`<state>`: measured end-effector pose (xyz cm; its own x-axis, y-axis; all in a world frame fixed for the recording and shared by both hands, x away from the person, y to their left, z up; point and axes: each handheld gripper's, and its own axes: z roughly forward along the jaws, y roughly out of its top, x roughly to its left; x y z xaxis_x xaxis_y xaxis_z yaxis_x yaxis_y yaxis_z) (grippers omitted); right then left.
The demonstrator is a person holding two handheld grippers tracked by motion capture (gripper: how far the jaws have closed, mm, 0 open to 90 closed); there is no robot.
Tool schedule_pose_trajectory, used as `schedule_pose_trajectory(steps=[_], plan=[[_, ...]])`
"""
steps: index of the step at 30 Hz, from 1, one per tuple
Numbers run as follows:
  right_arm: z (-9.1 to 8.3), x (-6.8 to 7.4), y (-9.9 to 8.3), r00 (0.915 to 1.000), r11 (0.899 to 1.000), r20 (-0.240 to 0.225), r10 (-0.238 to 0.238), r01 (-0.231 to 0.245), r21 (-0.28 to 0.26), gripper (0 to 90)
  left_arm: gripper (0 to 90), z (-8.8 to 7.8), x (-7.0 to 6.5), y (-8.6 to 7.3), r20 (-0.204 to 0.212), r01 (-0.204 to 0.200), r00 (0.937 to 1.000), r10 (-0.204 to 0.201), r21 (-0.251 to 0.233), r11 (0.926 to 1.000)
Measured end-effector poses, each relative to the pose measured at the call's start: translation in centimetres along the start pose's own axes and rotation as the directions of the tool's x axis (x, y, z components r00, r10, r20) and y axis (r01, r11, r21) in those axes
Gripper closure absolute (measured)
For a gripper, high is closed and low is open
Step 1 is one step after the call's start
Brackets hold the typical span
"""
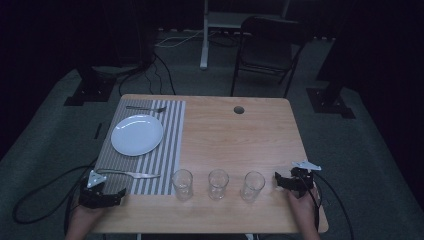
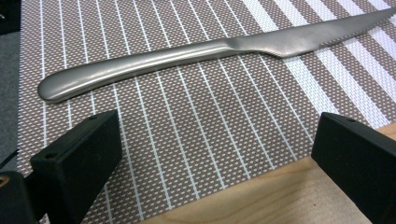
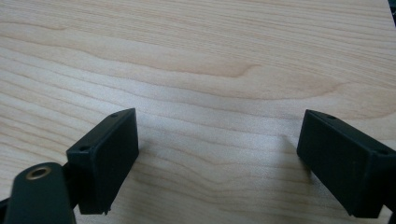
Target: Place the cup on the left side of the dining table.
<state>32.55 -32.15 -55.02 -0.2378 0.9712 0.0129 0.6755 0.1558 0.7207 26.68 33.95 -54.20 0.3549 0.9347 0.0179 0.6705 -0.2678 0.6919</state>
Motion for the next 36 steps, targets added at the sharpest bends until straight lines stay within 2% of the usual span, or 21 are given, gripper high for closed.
schedule_pose_trajectory(steps=[10, 16, 23, 35, 36], plan=[[0.0, 0.0, 0.0, 1.0, 1.0, 0.0, 0.0, 0.0, 0.0, 12.3, 2.3, -0.9, -0.9, 0.6, 0.054, -0.031, 0.998, 0.033, -0.03, 0.9991], [0.0, 0.0, 0.0, 1.0, 1.0, 0.0, 0.0, 0.0, 0.0, 12.3, 2.3, -1.3, -2.1, 1.4, 0.082, -0.065, 0.9942, 0.069, -0.049, 0.9967], [0.0, 0.0, 0.0, 1.0, 1.0, 0.0, 0.0, 0.0, 0.0, 12.3, 2.4, -1.5, -3.1, 2.0, 0.109, -0.082, 0.9901, 0.088, -0.067, 0.9944], [0.0, 0.0, 0.0, 1.0, 1.0, 0.0, 0.0, 0.0, 0.0, 12.3, 2.4, -2.2, -4.0, 2.8, 0.14, -0.081, 0.9854, 0.096, -0.109, 0.9908], [0.0, 0.0, 0.0, 1.0, 1.0, 0.0, 0.0, 0.0, 0.0, 12.3, 2.4, -2.3, -4.1, 3.0, 0.152, -0.083, 0.9833, 0.1, -0.115, 0.9899]])
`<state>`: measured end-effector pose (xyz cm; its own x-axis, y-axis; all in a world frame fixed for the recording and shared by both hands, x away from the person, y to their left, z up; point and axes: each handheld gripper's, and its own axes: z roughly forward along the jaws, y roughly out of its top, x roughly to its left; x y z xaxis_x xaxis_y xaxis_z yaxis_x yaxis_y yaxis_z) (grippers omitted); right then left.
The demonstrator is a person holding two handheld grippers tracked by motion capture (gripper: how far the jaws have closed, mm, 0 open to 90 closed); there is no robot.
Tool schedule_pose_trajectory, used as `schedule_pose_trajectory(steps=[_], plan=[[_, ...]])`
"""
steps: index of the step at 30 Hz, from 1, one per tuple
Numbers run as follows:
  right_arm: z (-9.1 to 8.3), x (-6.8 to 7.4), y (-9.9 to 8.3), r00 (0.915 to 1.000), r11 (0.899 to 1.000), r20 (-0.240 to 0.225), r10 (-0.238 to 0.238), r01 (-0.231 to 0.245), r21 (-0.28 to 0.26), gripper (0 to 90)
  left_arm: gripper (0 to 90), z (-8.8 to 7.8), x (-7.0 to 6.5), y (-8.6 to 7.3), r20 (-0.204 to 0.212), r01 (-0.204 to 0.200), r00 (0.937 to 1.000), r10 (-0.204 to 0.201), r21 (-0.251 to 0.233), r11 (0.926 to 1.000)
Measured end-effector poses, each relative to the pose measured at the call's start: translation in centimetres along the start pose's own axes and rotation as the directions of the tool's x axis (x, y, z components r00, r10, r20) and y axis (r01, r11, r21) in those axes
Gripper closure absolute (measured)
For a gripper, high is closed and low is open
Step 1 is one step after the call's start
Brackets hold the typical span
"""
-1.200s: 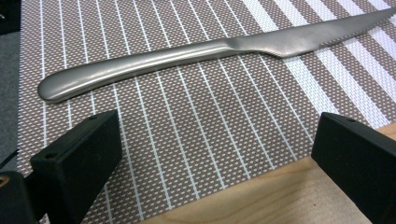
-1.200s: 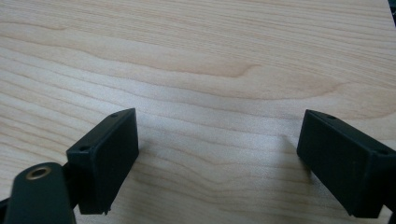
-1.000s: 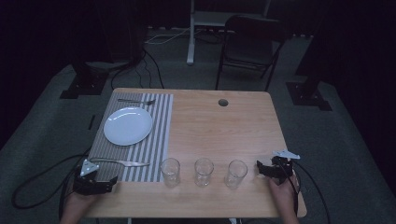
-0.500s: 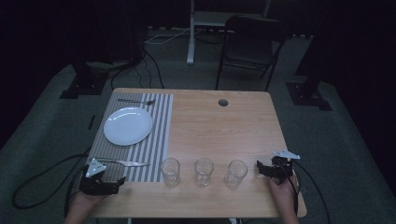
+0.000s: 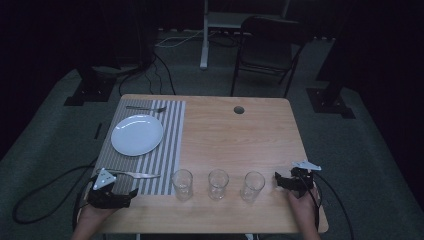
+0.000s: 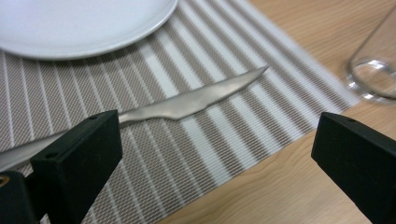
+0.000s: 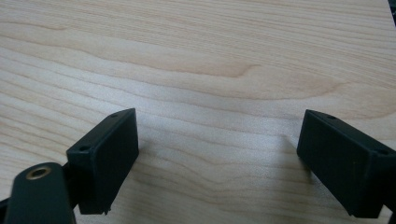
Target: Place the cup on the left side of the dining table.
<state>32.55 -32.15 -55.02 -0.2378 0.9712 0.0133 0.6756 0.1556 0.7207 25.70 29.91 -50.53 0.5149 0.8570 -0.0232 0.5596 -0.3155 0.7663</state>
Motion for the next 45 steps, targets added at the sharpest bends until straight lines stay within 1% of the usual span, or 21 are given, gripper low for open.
schedule_pose_trajectory(steps=[1, 2, 4, 7, 8, 10, 11, 12, 13, 14, 16, 19, 21, 28, 31, 32, 37, 38, 42, 43, 45], plan=[[0.0, 0.0, 0.0, 1.0, 1.0, 0.0, 0.0, 0.0, 0.0, 12.3, 2.4, -0.1, -0.3, 0.3, 0.002, -0.002, 1.0, 0.002, -0.011, 0.9999], [0.0, 0.0, 0.0, 1.0, 1.0, 0.0, 0.0, 0.0, 0.0, 12.3, 2.4, -0.2, -0.4, 0.4, 0.012, -0.009, 0.9999, 0.009, -0.012, 0.9999], [0.0, 0.0, 0.0, 1.0, 1.0, 0.0, 0.0, 0.0, 0.0, 12.3, 2.4, -0.2, -0.5, 0.6, 0.01, -0.013, 0.9999, 0.013, -0.016, 0.9998], [0.0, 0.0, 0.0, 1.0, 1.0, 0.0, 0.0, 0.0, 0.0, 12.3, 2.4, -0.2, -0.9, 1.0, 0.022, -0.016, 0.9996, 0.016, -0.012, 0.9998], [0.0, 0.0, 0.0, 1.0, 1.0, 0.0, 0.0, 0.0, 0.0, 12.3, 2.4, -0.3, -1.1, 1.2, 0.042, -0.028, 0.9987, 0.028, -0.002, 0.9996], [0.0, 0.0, 0.0, 1.0, 1.0, 0.0, 0.0, 0.0, 0.0, 12.3, 2.4, -0.6, -1.5, 1.6, 0.039, -0.038, 0.9985, 0.039, -0.016, 0.9991], [0.0, 0.0, 0.0, 1.0, 1.0, 0.0, 0.0, 0.0, 0.0, 12.3, 2.4, -0.8, -1.7, 1.8, 0.055, -0.039, 0.9977, 0.041, -0.027, 0.9989], [0.0, 0.0, 0.0, 1.0, 1.0, 0.0, 0.0, 0.0, 0.0, 12.3, 2.4, -0.9, -1.9, 2.0, 0.05, -0.043, 0.9977, 0.045, -0.036, 0.9984], [0.0, 0.0, 0.0, 1.0, 1.0, 0.0, 0.0, 0.0, 0.0, 12.3, 2.4, -1.1, -2.0, 2.3, 0.057, -0.047, 0.9971, 0.049, -0.046, 0.9978], [0.0, 0.0, 0.0, 1.0, 1.0, 0.0, 0.0, 0.0, 0.0, 12.3, 2.4, -1.2, -2.1, 2.4, 0.066, -0.05, 0.9964, 0.053, -0.051, 0.9974], [0.0, 0.0, 0.0, 1.0, 1.0, 0.0, 0.0, 0.0, 0.0, 12.3, 2.4, -1.4, -2.2, 2.7, 0.069, -0.052, 0.996, 0.057, -0.064, 0.9966], [0.0, 0.0, 0.0, 1.0, 1.0, 0.0, 0.0, 0.0, 0.0, 12.3, 2.4, -1.5, -2.3, 3.0, 0.079, -0.06, 0.9947, 0.066, -0.07, 0.9957], [0.0, 0.0, 0.0, 1.0, 1.0, 0.0, 0.0, 0.0, 0.0, 12.3, 2.4, -1.5, -2.4, 3.3, 0.078, -0.067, 0.9943, 0.073, -0.069, 0.9953], [0.0, 0.0, 0.0, 1.0, 1.0, 0.0, 0.0, 0.0, 0.0, 12.3, 2.4, -1.8, -2.6, 4.1, 0.091, -0.073, 0.9925, 0.082, -0.097, 0.9926], [0.0, 0.0, 0.0, 1.0, 1.0, 0.0, 0.0, 0.0, 0.0, 12.3, 2.4, -1.8, -2.8, 4.5, 0.091, -0.083, 0.9916, 0.092, -0.094, 0.992], [0.0, 0.0, 0.0, 1.0, 1.0, 0.0, 0.0, 0.0, 0.0, 12.3, 2.4, -1.8, -2.9, 4.8, 0.106, -0.085, 0.9898, 0.095, -0.095, 0.9918], [0.0, 0.0, 0.0, 1.0, 1.0, 0.0, 0.0, 0.0, 0.0, 12.3, 2.4, -1.8, -3.2, 5.9, 0.122, -0.092, 0.9869, 0.105, -0.112, 0.9894], [0.0, 0.0, 0.0, 1.0, 1.0, 0.0, 0.0, 0.0, 0.0, 12.3, 2.4, -1.8, -3.3, 6.2, 0.134, -0.089, 0.9854, 0.105, -0.121, 0.9886], [0.0, 0.0, 0.0, 1.0, 1.0, 0.0, 0.0, 0.0, 0.0, 12.3, 2.4, -1.7, -3.7, 7.2, 0.135, -0.111, 0.9825, 0.129, -0.13, 0.9853], [0.0, 0.0, 0.0, 1.0, 1.0, 0.0, 0.0, 0.0, 0.0, 12.3, 2.4, -1.6, -4.0, 7.5, 0.141, -0.122, 0.9801, 0.14, -0.129, 0.9842], [0.0, 0.0, 0.0, 1.0, 1.0, 0.0, 0.0, 0.0, 0.0, 12.3, 2.4, -1.4, -4.2, 7.8, 0.162, -0.118, 0.9771, 0.138, -0.129, 0.9847]])
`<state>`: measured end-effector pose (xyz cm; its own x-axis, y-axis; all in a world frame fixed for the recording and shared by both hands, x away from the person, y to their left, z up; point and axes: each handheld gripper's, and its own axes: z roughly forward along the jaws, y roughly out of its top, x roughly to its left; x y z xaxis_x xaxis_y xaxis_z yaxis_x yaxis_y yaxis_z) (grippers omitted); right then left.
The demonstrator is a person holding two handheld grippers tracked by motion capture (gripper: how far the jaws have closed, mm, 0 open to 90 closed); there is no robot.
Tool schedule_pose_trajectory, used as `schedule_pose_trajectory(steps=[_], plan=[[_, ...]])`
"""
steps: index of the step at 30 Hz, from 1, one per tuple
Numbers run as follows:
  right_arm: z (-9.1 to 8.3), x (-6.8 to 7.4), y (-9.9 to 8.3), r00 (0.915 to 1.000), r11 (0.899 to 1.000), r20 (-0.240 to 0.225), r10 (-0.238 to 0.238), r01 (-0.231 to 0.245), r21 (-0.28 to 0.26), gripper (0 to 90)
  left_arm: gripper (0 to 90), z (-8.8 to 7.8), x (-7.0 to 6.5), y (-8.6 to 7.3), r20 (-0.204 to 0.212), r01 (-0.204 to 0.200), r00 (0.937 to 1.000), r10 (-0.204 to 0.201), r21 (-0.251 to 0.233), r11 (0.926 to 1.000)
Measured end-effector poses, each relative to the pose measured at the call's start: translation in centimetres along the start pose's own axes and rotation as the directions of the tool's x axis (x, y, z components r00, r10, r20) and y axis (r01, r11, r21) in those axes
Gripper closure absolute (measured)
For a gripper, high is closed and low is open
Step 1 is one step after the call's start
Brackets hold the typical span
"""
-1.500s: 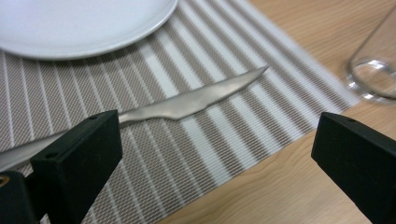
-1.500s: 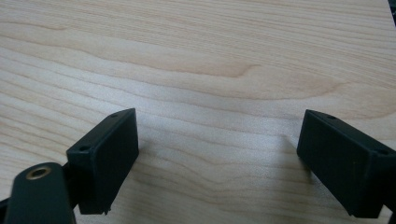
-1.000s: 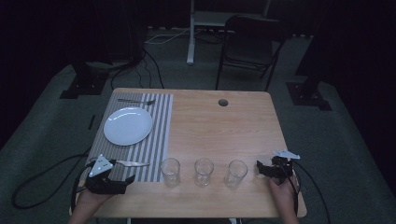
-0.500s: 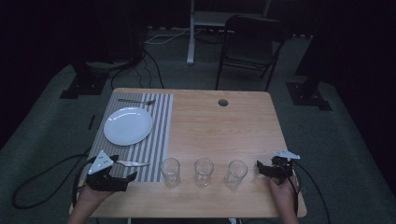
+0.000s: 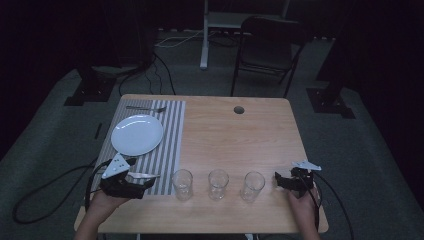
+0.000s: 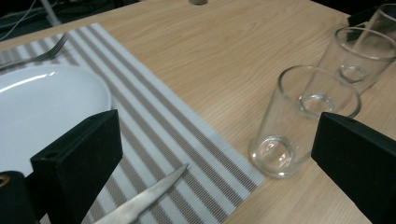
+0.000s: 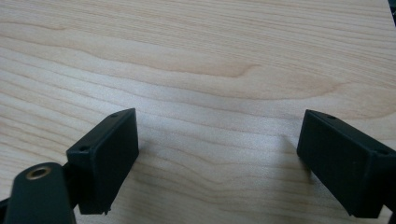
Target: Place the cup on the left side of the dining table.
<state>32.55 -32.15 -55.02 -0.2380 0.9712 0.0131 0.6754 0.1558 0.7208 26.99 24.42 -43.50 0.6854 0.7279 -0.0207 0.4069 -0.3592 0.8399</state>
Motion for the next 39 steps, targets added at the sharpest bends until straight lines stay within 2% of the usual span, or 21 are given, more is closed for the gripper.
schedule_pose_trajectory(steps=[4, 9, 18, 26, 31, 39], plan=[[0.0, 0.0, 0.0, 1.0, 1.0, 0.0, 0.0, 0.0, 0.0, 12.3, 2.4, 0.4, -0.3, 0.8, 0.03, 0.006, 0.9995, -0.005, -0.017, 0.9998], [0.0, 0.0, 0.0, 1.0, 1.0, 0.0, 0.0, 0.0, 0.0, 12.3, 2.4, 1.1, -1.1, 2.0, 0.038, -0.037, 0.9986, 0.037, -0.002, 0.9993], [0.0, 0.0, 0.0, 1.0, 1.0, 0.001, -0.001, 0.001, 0.0, 12.3, 2.4, 2.8, -2.4, 3.9, 0.083, -0.079, 0.9935, 0.078, 0.001, 0.9969], [0.0, 0.0, 0.0, 1.0, 1.0, 0.0, -0.001, 0.001, 0.001, 12.3, 2.5, 4.9, -3.6, 5.1, 0.126, -0.117, 0.9856, 0.114, 0.023, 0.9928], [0.0, 0.0, 0.0, 1.0, 1.0, 0.0, -0.002, 0.002, 0.0, 12.3, 2.5, 5.9, -4.6, 5.8, 0.159, -0.148, 0.9772, 0.141, 0.034, 0.9884], [0.0, 0.0, 0.0, 1.0, 1.0, 0.0, -0.002, 0.002, -0.001, 12.3, 2.5, 7.5, -5.5, 6.2, 0.205, -0.157, 0.9679, 0.145, 0.044, 0.9866]])
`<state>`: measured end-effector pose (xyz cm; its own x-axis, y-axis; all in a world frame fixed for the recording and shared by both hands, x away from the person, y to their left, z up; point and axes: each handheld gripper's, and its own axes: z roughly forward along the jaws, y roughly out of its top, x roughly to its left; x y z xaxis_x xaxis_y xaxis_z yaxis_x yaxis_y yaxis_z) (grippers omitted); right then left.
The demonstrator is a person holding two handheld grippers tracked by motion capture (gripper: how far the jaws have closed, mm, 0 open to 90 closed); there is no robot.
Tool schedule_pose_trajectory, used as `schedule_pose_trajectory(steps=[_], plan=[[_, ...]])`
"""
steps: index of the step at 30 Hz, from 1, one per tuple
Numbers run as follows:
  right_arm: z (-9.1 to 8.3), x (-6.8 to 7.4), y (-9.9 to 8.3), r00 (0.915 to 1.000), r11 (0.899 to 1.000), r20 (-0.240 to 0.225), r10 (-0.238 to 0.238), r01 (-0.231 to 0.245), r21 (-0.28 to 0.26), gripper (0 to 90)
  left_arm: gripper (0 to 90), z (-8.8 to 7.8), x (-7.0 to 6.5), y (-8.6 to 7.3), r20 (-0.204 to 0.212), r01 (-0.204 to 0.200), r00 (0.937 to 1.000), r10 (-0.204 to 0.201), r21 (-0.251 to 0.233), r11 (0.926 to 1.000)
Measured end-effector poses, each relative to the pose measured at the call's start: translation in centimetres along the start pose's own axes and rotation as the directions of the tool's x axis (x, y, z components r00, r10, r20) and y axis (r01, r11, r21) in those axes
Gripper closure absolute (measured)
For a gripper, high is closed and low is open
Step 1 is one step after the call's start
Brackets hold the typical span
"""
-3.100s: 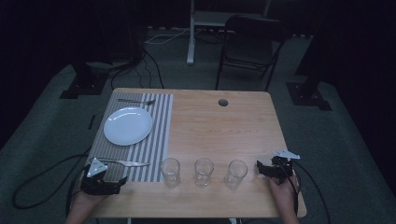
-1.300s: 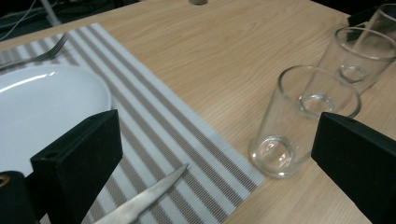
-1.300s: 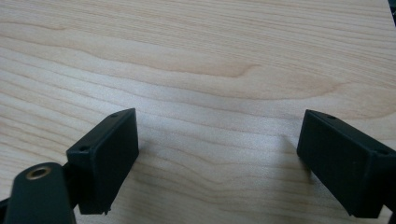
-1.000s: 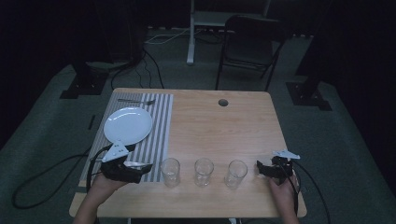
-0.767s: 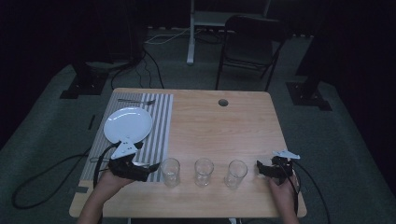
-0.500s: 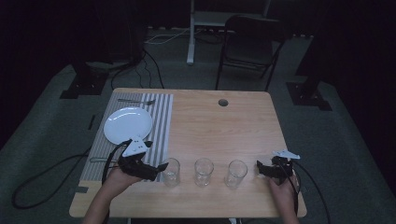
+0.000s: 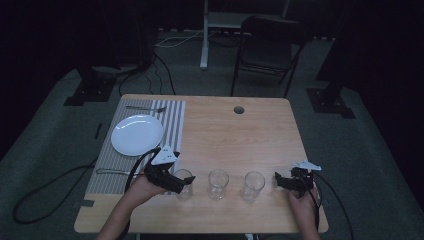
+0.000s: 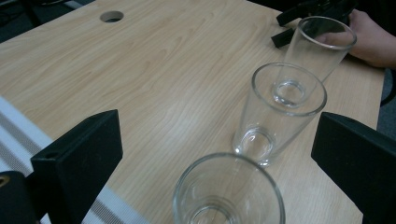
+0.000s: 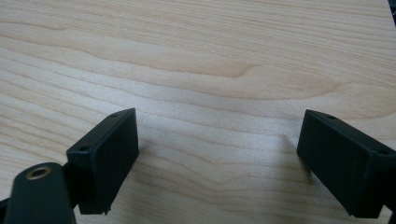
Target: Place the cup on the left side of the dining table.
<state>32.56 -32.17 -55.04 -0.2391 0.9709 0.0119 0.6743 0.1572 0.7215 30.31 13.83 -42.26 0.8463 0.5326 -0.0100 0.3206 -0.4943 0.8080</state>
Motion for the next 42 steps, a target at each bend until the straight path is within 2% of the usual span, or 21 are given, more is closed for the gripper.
schedule_pose_trajectory(steps=[11, 21, 26, 35, 38, 42], plan=[[0.0, 0.0, 0.0, 1.0, 1.0, 0.0, 0.0, 0.0, 0.0, 12.3, 2.5, 2.0, -0.9, 1.8, 0.059, -0.041, 0.9974, 0.041, -0.006, 0.9991], [0.0, 0.0, 0.0, 1.0, 1.0, 0.0, 0.0, 0.0, 0.0, 12.3, 2.5, 3.9, -1.8, 3.4, 0.096, -0.065, 0.9933, 0.064, 0.013, 0.9978], [0.0, 0.0, 0.0, 1.0, 1.0, 0.0, 0.0, 0.0, 0.0, 12.3, 2.5, 4.9, -2.4, 4.2, 0.11, -0.088, 0.9904, 0.083, 0.037, 0.9954], [0.0, 0.0, 0.0, 1.0, 1.0, 0.0, 0.0, 0.0, 0.0, 12.3, 2.5, 6.7, -3.8, 5.4, 0.15, -0.117, 0.9828, 0.108, 0.051, 0.9919], [0.0, 0.0, 0.0, 1.0, 1.0, 0.0, 0.0, 0.0, 0.0, 12.3, 2.5, 7.4, -4.2, 5.7, 0.171, -0.14, 0.977, 0.127, 0.064, 0.9881], [0.0, 0.0, 0.0, 1.0, 1.0, 0.0, 0.001, -0.001, 0.0, 12.3, 2.5, 8.5, -4.7, 6.1, 0.183, -0.151, 0.974, 0.134, 0.083, 0.985]])
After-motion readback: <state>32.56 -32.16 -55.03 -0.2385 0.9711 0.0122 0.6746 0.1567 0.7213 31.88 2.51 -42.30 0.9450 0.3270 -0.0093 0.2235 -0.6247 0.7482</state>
